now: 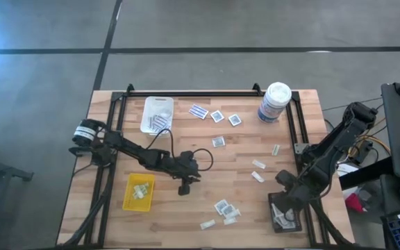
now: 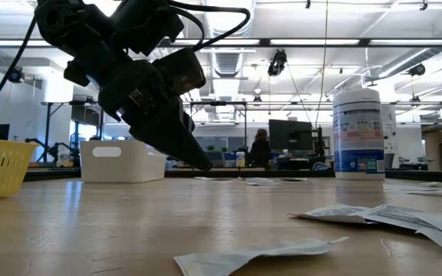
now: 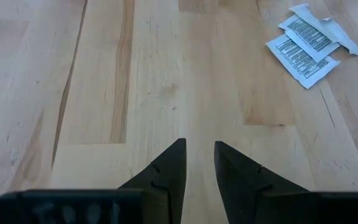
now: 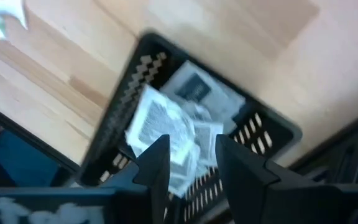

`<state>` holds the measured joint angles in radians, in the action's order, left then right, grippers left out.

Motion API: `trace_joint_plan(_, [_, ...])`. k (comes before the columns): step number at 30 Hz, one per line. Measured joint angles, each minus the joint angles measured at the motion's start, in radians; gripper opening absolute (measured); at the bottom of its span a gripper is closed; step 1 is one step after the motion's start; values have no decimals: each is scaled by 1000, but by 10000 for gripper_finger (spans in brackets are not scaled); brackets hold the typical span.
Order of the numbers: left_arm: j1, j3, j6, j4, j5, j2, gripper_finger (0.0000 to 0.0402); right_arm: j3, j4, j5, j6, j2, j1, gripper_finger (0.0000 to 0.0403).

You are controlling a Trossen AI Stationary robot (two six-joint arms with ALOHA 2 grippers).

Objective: Pick & Place First Aid Supplies
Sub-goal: Put the towelette pack into the black bin

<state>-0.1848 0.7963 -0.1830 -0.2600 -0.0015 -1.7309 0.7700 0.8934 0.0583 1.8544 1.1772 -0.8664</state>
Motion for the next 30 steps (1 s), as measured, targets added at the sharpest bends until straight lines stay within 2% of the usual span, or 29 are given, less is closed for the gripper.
trace_joint_plan(7, [3,0,3,0,-81,0,96,11,-7,-128,-116,-56,71,124])
trace_joint_plan(15, [11,0,-1,0,-92,0,96,11,-77,-375,-203,-69,140,107])
trace_joint_plan(24, [4,0,-42,53,-60,0,96,11,-433,-459,-576,35,215,92])
trace_joint_plan(30, [4,0,-62,124,-60,12,96,11,-456,-462,-704,121,340,83])
